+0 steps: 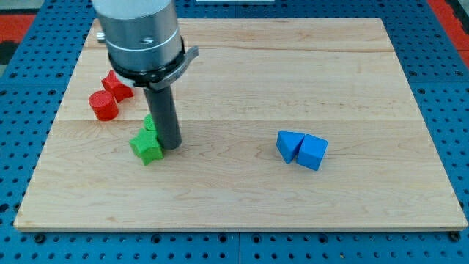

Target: Slightly push the green star towards bottom

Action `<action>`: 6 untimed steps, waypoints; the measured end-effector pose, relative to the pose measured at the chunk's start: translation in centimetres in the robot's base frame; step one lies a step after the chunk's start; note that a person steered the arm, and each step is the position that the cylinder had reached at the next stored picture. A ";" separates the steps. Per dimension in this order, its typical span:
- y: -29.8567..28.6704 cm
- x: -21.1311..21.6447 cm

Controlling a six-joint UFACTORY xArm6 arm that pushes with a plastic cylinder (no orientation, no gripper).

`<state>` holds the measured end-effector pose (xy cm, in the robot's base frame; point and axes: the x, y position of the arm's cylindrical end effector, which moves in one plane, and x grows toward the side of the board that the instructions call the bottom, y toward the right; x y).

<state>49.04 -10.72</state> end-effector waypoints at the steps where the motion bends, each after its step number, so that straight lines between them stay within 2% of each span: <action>1: -4.1 0.4; 2: -7.8 1.3; 3: -7.8 1.2; 4: -7.3 -1.2; 6: -12.2 -0.8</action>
